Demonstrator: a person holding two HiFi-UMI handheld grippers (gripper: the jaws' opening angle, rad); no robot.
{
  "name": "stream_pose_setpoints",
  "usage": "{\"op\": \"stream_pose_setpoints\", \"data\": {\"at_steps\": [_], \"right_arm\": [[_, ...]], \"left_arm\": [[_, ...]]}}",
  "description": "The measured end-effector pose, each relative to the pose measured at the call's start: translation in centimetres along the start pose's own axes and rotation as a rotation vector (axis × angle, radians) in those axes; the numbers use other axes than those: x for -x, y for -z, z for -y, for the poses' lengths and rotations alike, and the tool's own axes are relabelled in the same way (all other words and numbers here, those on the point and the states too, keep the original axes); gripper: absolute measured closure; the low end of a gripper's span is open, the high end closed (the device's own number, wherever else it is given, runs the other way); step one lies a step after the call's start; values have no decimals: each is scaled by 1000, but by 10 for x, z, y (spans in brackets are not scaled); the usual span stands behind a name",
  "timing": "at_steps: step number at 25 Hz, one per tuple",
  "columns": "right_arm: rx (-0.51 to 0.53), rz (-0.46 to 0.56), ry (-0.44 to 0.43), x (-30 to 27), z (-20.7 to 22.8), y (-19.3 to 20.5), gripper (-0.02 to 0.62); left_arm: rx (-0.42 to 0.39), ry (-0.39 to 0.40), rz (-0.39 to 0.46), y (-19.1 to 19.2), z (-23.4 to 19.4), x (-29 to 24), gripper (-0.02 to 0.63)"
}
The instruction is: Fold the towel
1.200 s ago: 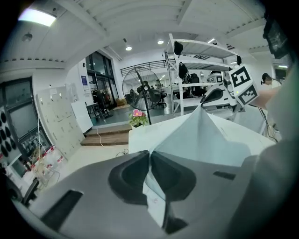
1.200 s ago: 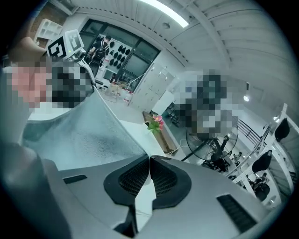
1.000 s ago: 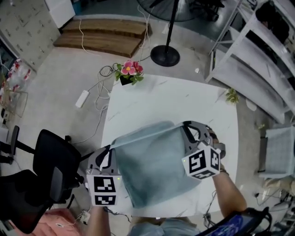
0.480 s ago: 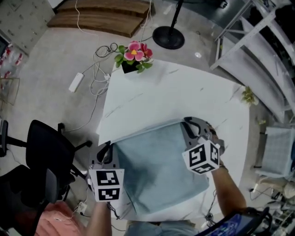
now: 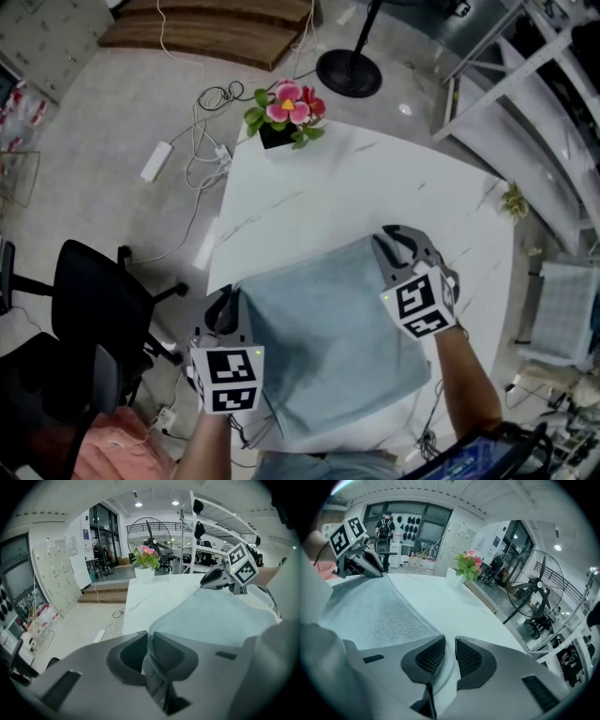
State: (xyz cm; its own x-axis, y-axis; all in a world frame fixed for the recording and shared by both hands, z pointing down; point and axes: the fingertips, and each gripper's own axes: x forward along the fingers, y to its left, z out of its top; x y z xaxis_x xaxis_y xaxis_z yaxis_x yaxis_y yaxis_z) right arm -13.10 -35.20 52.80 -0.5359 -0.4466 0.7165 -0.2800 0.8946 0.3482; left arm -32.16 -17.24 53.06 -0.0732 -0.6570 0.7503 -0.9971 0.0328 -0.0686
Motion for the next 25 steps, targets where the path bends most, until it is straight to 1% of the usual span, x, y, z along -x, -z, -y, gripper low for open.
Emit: {"op": "stream_pose_setpoints", "data": {"at_steps": [2,3,5,6,8,9,10,11,12,13,14,15,16,18,20,21,22,23,25], "right_arm": [[-47,2,-22,1,3,-1,509],[-75,14,-26,5,5,-4,490],[-102,45,-17,15,11,-10,486],[-88,45,-11,16,11,-9,488],[-11,8,-5,9,6,2,487],[19,-1,-5,5,4,6,497],[18,6,-15,3,2,6,511],[-20,30,-35,5,2,2,503],[-89,74,-65,11,5,-5,472],[-172,132,-100,19,9,-15,469],[-250,193,-133,28,15,-25,451],[-305,249,-154,37,21,-33,438],[-332,292,-162,48,27,-40,434],[-320,335,-158,70,33,-47,434],[-271,337,-158,97,28,-42,436],[-235,328,-163,111,22,-35,445],[-194,318,-174,126,12,-27,468],[-154,309,-192,140,0,-17,499],[-92,282,-245,168,-31,6,531]], "left_arm": [[-2,3,4,-1,0,0,560],[0,4,9,-2,0,1,558],[8,4,25,-4,-2,4,551],[12,3,30,-4,-3,4,544],[16,-1,33,-3,-5,3,530],[16,-2,35,-3,-5,3,525],[13,-2,41,-4,-4,3,522],[8,-1,53,-7,-3,5,516],[3,0,72,-13,-2,9,495],[-1,-1,93,-19,-3,14,473],[-3,-5,111,-24,-4,19,450],[-1,-15,126,-29,-7,26,425],[6,-31,140,-33,-11,34,409],[35,-77,168,-38,-20,57,403],[82,-99,205,-40,-22,86,404],[109,-89,231,-41,-18,102,410],[132,-66,261,-40,-10,118,430],[149,-33,288,-36,3,132,463],[162,44,305,-16,38,151,520]]}}
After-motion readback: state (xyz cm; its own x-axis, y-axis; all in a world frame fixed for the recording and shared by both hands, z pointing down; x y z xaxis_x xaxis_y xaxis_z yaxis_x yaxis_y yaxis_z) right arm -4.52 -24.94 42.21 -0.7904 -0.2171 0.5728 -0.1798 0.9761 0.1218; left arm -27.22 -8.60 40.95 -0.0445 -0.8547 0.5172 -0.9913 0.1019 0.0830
